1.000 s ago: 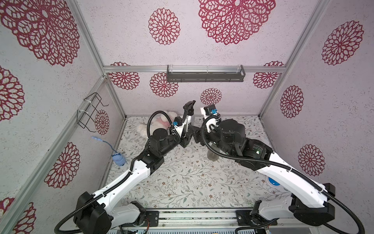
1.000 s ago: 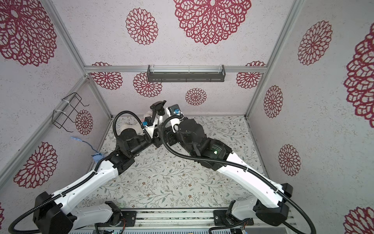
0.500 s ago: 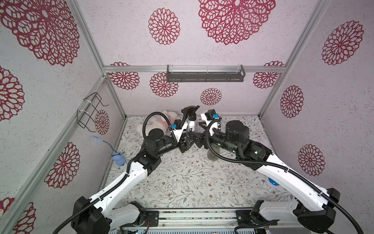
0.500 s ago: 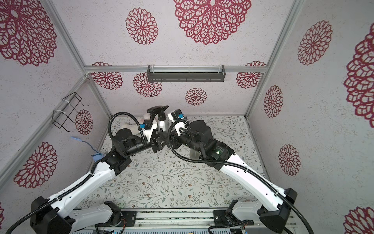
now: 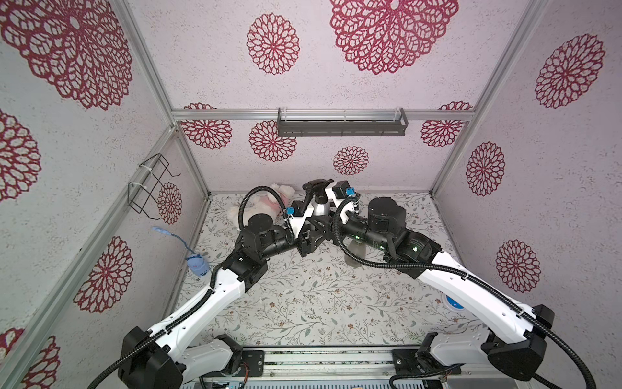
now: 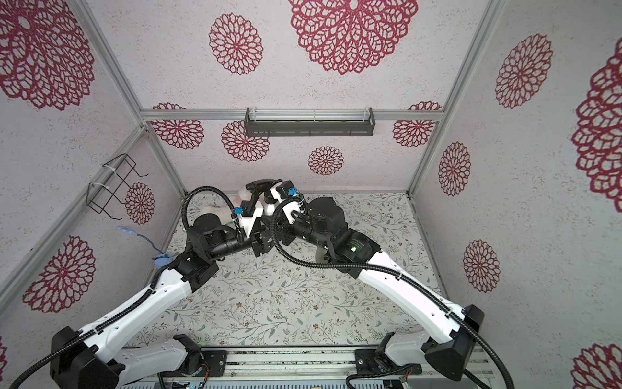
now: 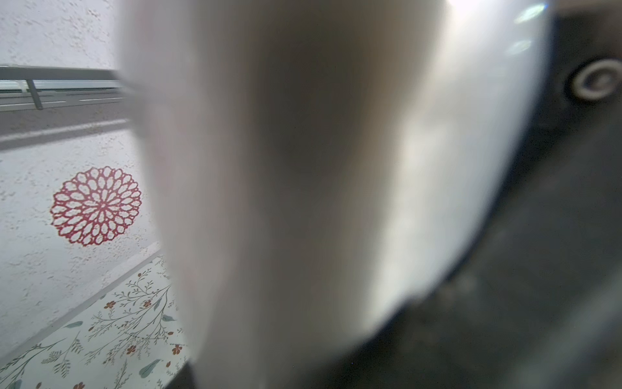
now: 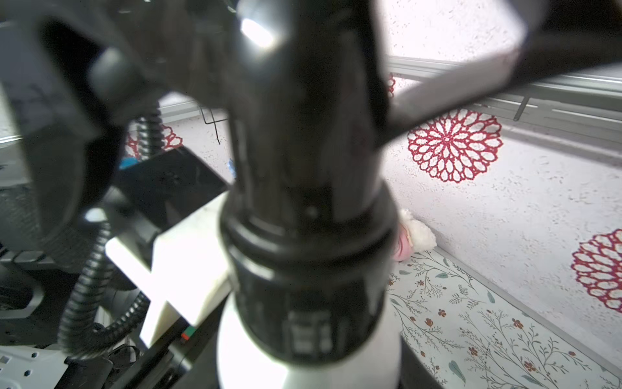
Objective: Attach spray nozzles to spray bottles
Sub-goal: Place the spray bottle at the center of the board.
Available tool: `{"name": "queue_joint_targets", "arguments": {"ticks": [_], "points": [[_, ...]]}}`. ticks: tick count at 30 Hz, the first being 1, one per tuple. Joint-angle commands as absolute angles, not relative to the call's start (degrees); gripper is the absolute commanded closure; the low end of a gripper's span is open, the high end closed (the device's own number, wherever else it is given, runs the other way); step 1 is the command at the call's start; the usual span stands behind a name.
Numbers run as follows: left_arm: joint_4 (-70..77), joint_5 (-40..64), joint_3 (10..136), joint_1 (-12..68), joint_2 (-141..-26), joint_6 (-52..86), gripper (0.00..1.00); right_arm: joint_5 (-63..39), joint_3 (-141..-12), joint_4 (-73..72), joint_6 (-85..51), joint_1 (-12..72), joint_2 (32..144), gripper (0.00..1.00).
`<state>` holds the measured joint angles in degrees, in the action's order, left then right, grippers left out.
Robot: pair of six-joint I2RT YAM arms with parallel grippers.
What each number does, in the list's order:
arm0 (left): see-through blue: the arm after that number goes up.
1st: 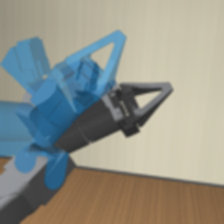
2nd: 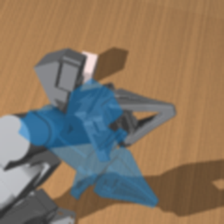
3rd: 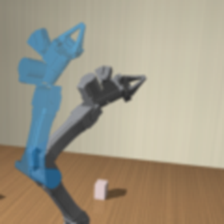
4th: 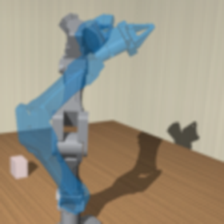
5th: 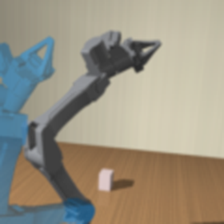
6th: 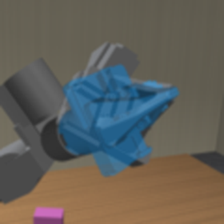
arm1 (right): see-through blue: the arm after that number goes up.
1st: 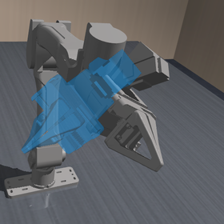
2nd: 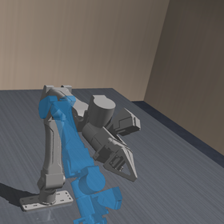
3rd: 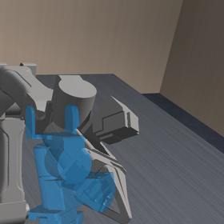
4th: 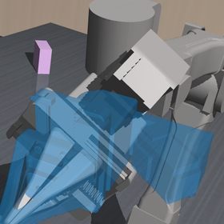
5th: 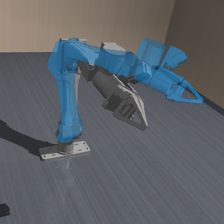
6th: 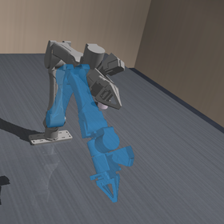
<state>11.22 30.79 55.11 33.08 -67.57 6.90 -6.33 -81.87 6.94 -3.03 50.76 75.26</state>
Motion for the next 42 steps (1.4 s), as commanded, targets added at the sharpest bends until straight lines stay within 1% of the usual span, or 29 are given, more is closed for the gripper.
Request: {"name": "queue_joint_targets", "arguments": {"ticks": [1, 3, 4, 5, 7, 10, 12, 14, 16, 19, 22, 25, 27, 36, 42], "points": [[11.22, 28.83, 53.80, 33.10, -65.54, 6.74, 0.57, -4.61, -81.11, 1.38, -2.81, 50.55, 72.71, 0.55], [10.23, 27.78, 53.41, 33.13, -64.77, 6.88, 0.38, -1.96, -80.44, -0.13, -2.77, 50.62, 72.77, 0.55], [9.61, 26.86, 52.87, 33.19, -64.09, 6.92, 0.24, -0.88, -80.03, -1.23, -2.54, 50.63, 72.85, 0.55], [9.25, 26.07, 52.11, 33.24, -63.27, 7.01, 0.18, 0.01, -79.64, -2.33, -2.42, 50.61, 72.94, 0.55], [10.55, 23.10, 48.74, 33.48, -60.85, 8.24, 0.10, 1.61, -79.06, -4.10, -1.88, 50.63, 73.45, 0.55], [12.43, 19.14, 42.21, 33.49, -56.17, 10.10, 0.05, 3.25, -78.69, -6.32, -0.91, 50.65, 74.53, 0.55], [12.57, 14.22, 38.46, 33.62, -52.71, 11.33, 0.04, 4.14, -77.17, -8.39, -0.38, 50.63, 74.98, 0.55], [12.35, 5.03, 34.44, 33.93, -48.78, 13.43, 0.04, 4.21, -73.42, -11.43, -0.45, 50.63, 75.31, 0.55], [12.97, -3.42, 29.08, 34.28, -43.39, 16.37, 0.04, 3.82, -66.70, -17.55, -1.63, 51.10, 75.50, 0.55], [13.24, -11.39, 22.34, 34.48, -34.39, 19.51, 0.03, 7.94, -56.27, -29.55, -0.64, 53.52, 76.21, 0.55], [12.67, -16.08, 18.62, 34.54, -26.19, 20.42, 0.03, 10.52, -50.02, -37.96, -1.45, 54.98, 79.36, 0.54], [12.86, -18.38, 16.49, 34.63, -21.80, 21.14, 0.03, 12.98, -45.61, -45.93, -1.34, 55.93, 83.63, 0.54], [12.49, -19.23, 16.39, 34.72, -21.17, 21.17, 0.03, 13.21, -43.78, -51.23, -1.80, 56.25, 86.99, 0.54], [12.81, -19.32, 18.19, 35.19, -25.61, 20.14, 0.04, 13.76, -42.97, -67.31, -3.33, 56.03, 101.16, 0.53], [13.81, -20.25, 17.73, 35.21, -25.62, 19.70, 0.04, 13.77, -47.21, -68.81, -6.23, 54.19, 109.93, 0.52]]}}
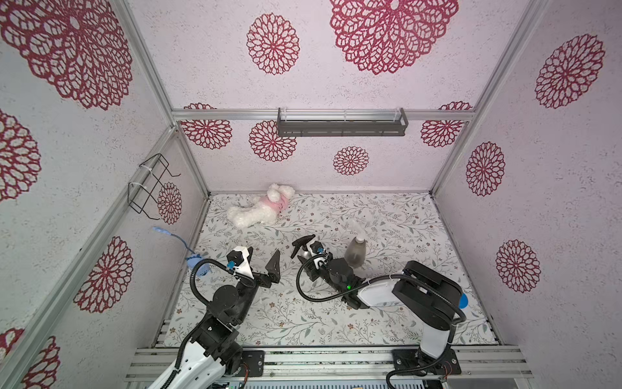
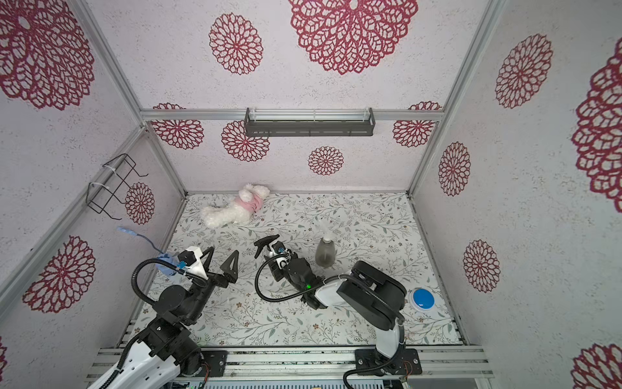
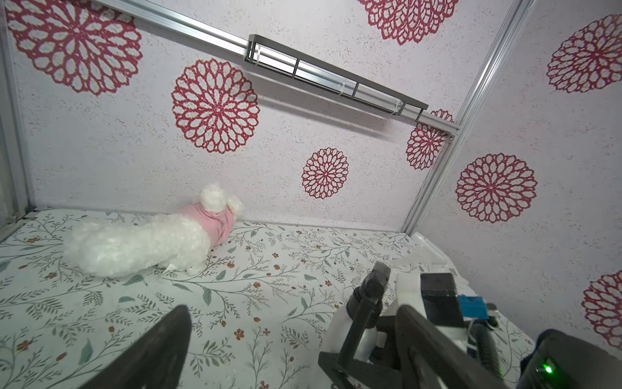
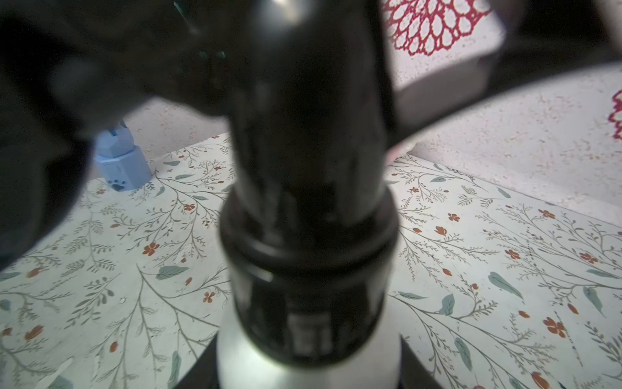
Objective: Attach spray nozzles to spray bottles
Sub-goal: Place the spray bottle at the center of the board.
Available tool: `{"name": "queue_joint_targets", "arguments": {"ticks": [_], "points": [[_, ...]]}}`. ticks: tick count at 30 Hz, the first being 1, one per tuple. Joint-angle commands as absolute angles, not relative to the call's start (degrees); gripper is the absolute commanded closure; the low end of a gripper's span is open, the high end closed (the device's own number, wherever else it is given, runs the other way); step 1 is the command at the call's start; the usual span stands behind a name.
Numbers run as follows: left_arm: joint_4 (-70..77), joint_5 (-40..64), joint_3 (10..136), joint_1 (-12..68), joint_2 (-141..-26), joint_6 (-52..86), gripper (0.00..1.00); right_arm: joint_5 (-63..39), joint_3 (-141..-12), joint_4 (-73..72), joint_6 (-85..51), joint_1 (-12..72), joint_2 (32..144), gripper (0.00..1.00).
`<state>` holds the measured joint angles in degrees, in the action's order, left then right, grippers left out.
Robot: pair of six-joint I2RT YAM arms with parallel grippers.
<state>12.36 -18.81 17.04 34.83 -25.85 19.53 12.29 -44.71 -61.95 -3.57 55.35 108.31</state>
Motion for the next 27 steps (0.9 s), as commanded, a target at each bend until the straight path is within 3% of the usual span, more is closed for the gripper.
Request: {"name": "queue_joint_targets", "arguments": {"ticks": [1, 19, 27], "points": [[13.72, -20.49, 17.75, 35.26, -25.55, 19.59, 0.04, 14.00, -47.87, -68.71, -6.24, 54.20, 111.05, 0.52], [15.24, -21.27, 17.80, 35.17, -27.64, 18.81, 0.03, 14.20, -50.06, -68.14, -8.52, 54.58, 120.05, 0.47], [14.53, -21.36, 17.57, 35.16, -26.60, 18.78, 0.02, 16.42, -48.23, -68.14, -7.31, 55.46, 117.96, 0.28]]}}
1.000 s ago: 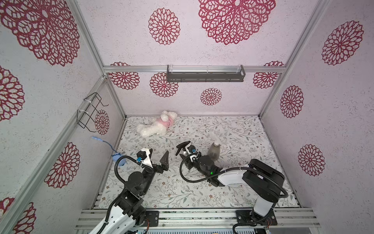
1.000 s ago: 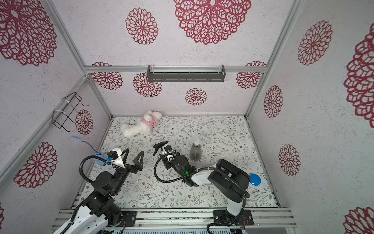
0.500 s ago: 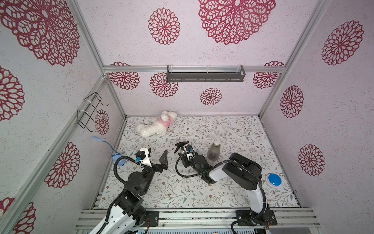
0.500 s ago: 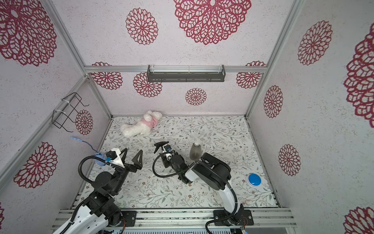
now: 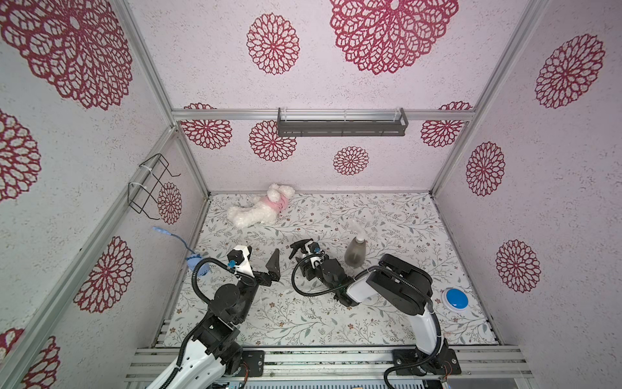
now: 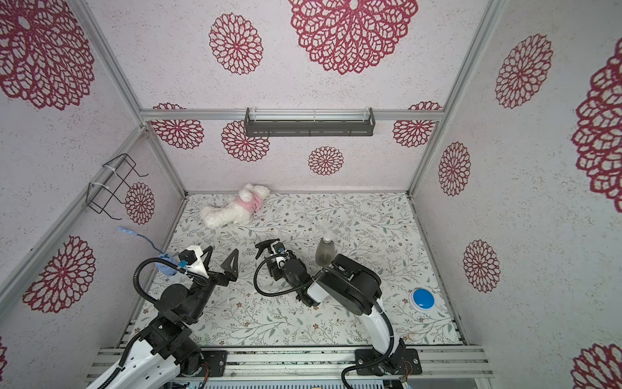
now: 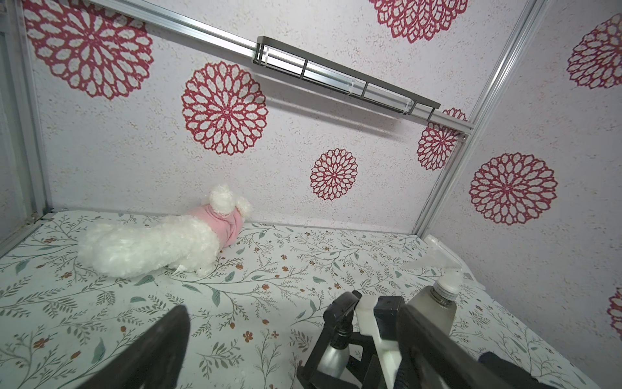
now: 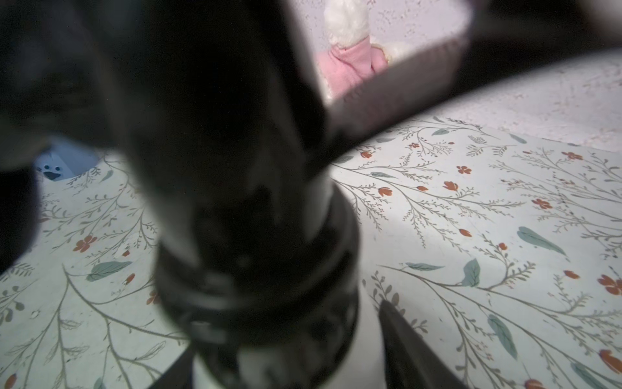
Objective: Attach spray nozzles to spray bottles
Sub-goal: Place the spray bottle at the center of the board, then reset both arms
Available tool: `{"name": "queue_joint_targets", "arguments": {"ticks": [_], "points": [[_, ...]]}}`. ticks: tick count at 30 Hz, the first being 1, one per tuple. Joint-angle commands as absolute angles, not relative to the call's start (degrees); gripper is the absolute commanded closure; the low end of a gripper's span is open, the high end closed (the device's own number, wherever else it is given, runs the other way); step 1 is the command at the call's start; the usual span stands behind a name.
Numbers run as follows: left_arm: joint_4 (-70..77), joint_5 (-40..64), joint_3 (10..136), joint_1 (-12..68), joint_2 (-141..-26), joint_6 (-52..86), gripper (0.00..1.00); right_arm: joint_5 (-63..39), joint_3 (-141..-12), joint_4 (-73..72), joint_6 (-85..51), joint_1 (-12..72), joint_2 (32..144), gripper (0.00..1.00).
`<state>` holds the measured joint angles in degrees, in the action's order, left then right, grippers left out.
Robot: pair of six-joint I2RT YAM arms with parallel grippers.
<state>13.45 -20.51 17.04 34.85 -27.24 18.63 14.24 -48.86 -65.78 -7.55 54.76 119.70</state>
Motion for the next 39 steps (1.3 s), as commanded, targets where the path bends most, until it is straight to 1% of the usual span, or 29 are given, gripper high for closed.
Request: {"name": "queue_joint_targets", "arguments": {"ticks": [1, 6, 11, 16, 19, 20, 21, 23, 26, 28, 30, 32, 33, 34, 35, 36, 37, 38, 39], "points": [[14.35, -21.15, 17.66, 35.19, -26.46, 18.81, 0.02, 16.71, -48.18, -68.08, -7.21, 55.62, 117.74, 0.27], [13.69, -21.07, 18.14, 35.24, -26.26, 19.07, 0.01, 19.51, -45.18, -69.83, -7.16, 56.16, 114.99, 0.18], [12.39, -21.70, 19.02, 35.24, -25.63, 19.03, 0.00, 21.90, -40.44, -71.00, -7.26, 56.86, 111.07, 0.13], [10.94, -22.49, 20.69, 35.24, -25.67, 19.60, 0.03, 27.14, -32.27, -70.98, -7.04, 59.38, 102.42, 0.09], [9.19, -23.10, 22.61, 35.24, -26.23, 20.30, 0.03, 30.60, -26.21, -68.29, -7.12, 61.35, 93.94, 0.08], [8.00, -23.39, 23.69, 35.31, -26.61, 20.55, 0.03, 31.34, -24.59, -65.98, -7.33, 62.00, 90.35, 0.06], [6.59, -23.71, 24.98, 35.33, -27.11, 20.80, 0.03, 31.85, -23.61, -62.43, -7.48, 62.51, 86.28, 0.01], [3.80, -24.51, 27.94, 35.33, -28.25, 20.90, 0.03, 33.11, -24.40, -50.96, -7.46, 63.27, 77.81, 0.01], [-2.30, -28.37, 33.89, 35.51, -31.07, 21.59, 0.03, 36.32, -31.29, -30.62, -7.60, 63.23, 67.31, 0.01], [-7.85, -33.35, 38.67, 35.62, -33.71, 22.15, 0.03, 39.17, -34.75, -25.96, -4.90, 63.04, 62.67, 0.01], [-12.02, -38.92, 42.50, 35.68, -37.09, 21.94, 0.03, 43.58, -39.19, -21.76, -1.89, 61.60, 59.91, 0.01], [-14.40, -47.60, 44.98, 35.61, -40.95, 21.91, 0.03, 44.70, -42.56, -19.37, 0.68, 58.63, 59.24, 0.01], [-13.93, -50.10, 45.33, 35.36, -42.51, 20.02, 0.03, 47.98, -44.68, -17.63, 2.96, 57.87, 59.71, 0.01], [-12.03, -52.28, 44.91, 34.84, -44.09, 16.49, 0.03, 52.69, -47.60, -14.36, 4.25, 56.65, 60.92, 0.01], [-10.24, -53.36, 44.43, 33.93, -45.51, 13.69, 0.03, 55.22, -50.56, -10.72, 5.54, 54.15, 62.34, 0.01], [-8.60, -52.44, 43.93, 32.64, -46.34, 11.13, 0.03, 55.56, -52.82, -7.29, 4.67, 50.99, 63.25, 0.01], [-7.74, -49.85, 43.59, 30.64, -47.04, 8.78, 0.03, 52.21, -54.70, -3.51, 2.59, 45.95, 63.55, 0.01], [-5.58, -44.81, 42.41, 27.65, -47.60, 4.97, 0.03, 44.29, -55.52, -0.87, 1.56, 40.27, 63.13, 0.01], [-3.22, -40.84, 40.93, 24.87, -47.88, 2.08, 0.03, 38.47, -55.46, -0.12, 0.35, 35.11, 62.56, 0.01]]}}
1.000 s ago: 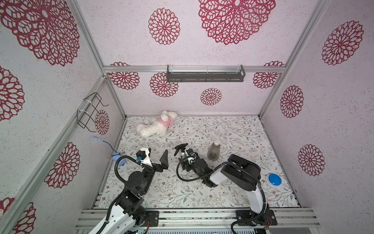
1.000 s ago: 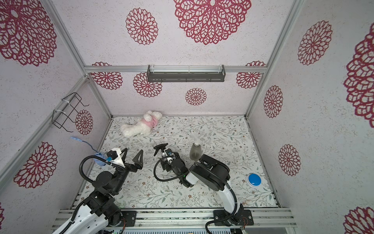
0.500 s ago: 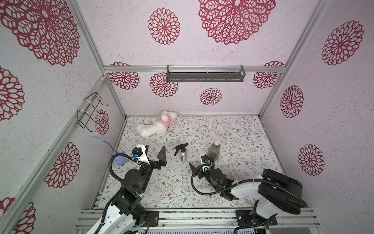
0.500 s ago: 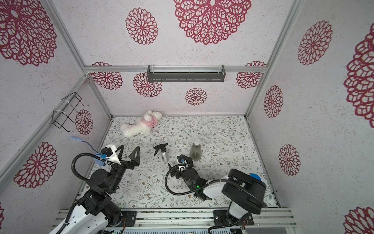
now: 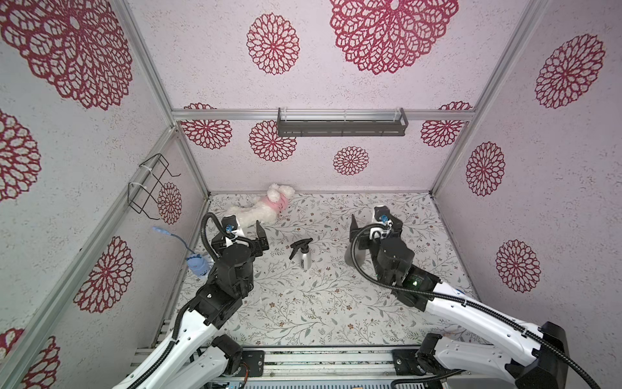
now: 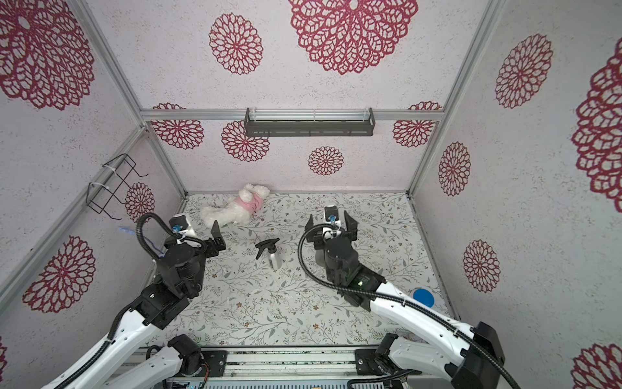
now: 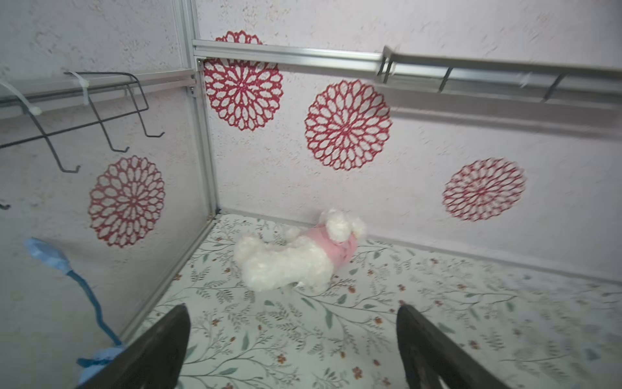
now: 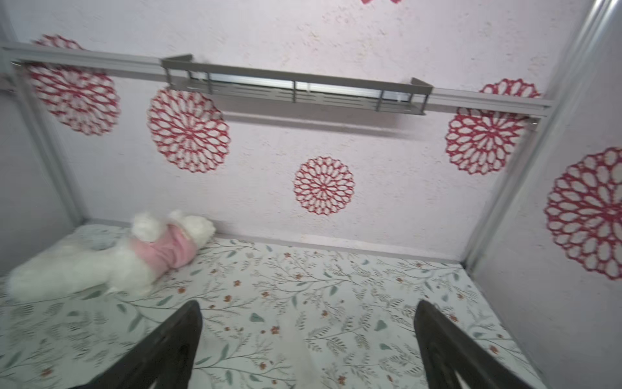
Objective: Attach spray nozzles to spray bottles
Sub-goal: Reset both arms
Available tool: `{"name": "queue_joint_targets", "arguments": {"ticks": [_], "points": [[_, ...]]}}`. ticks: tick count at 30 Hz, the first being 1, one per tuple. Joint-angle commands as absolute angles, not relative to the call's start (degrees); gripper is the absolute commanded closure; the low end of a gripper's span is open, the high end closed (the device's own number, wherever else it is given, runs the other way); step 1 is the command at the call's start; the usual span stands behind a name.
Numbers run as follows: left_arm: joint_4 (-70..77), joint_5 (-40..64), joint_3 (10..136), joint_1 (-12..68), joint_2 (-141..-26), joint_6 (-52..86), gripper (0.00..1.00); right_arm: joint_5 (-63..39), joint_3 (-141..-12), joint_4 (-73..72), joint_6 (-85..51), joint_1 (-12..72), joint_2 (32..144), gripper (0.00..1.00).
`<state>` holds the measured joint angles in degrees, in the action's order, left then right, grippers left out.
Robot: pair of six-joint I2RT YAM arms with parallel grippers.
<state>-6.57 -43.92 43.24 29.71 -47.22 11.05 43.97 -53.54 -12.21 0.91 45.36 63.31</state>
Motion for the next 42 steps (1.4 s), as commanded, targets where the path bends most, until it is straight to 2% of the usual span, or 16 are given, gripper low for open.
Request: {"name": "queue_joint_targets", "arguments": {"ticks": [1, 3, 7, 8, 10, 14, 18, 22, 24, 26, 31, 35, 39, 42], "points": [[-0.12, -39.39, 38.82, 21.53, -48.46, 1.59, 0.03, 35.22, -54.15, -1.87, -1.76, 29.19, 61.96, 0.01], [6.17, -39.10, 34.84, 14.19, -49.91, 5.32, 0.03, 28.39, -49.41, -10.65, 3.24, 20.18, 62.06, 0.01], [15.76, -22.29, 27.82, -3.59, -54.60, 13.26, 0.03, 18.11, -43.86, -21.39, 4.34, 6.41, 67.02, 0.01], [19.93, -17.08, 26.13, -7.37, -57.23, 14.97, 0.03, 14.87, -42.75, -22.58, 3.85, 3.86, 68.55, 0.01], [26.38, -13.40, 24.25, -10.50, -62.66, 16.38, 0.03, 11.87, -38.44, -28.53, 5.13, 1.72, 70.09, 0.01], [40.35, -11.47, 21.69, -10.58, -74.57, 14.58, 0.03, 10.31, -31.13, -38.51, 2.13, -0.95, 73.92, 0.01], [48.06, -12.98, 20.33, -10.75, -80.46, 14.24, 0.03, 7.04, -25.07, -47.68, 1.66, -1.25, 77.75, 0.01], [61.30, -8.99, 19.30, -9.91, -89.70, 10.60, 0.03, 7.44, -22.90, -49.79, 2.14, -1.14, 76.30, 0.01], [51.10, -9.62, 21.44, -9.66, -86.82, 11.58, 0.03, 6.74, -22.44, -49.32, 1.76, -1.24, 75.46, 0.01], [52.41, -8.62, 22.47, -9.39, -88.14, 10.42, 0.03, 6.36, -22.26, -45.35, -0.48, -1.12, 73.64, 0.01], [47.95, -10.86, 24.73, -7.33, -88.34, 8.90, 0.03, 4.45, -16.99, -58.08, -0.42, -0.15, 81.21, 0.01], [46.56, -11.58, 24.99, -6.89, -87.90, 8.67, 0.03, 10.70, -13.64, -71.18, -1.41, 0.69, 88.14, 0.01], [46.77, -11.55, 24.96, -6.89, -87.98, 8.62, 0.03, 16.30, -14.45, -67.82, -3.14, 1.30, 87.40, 0.01], [46.78, -11.69, 24.96, -6.88, -87.98, 8.53, 0.03, 16.39, -14.19, -69.28, -2.92, 1.32, 87.87, 0.01]]}}
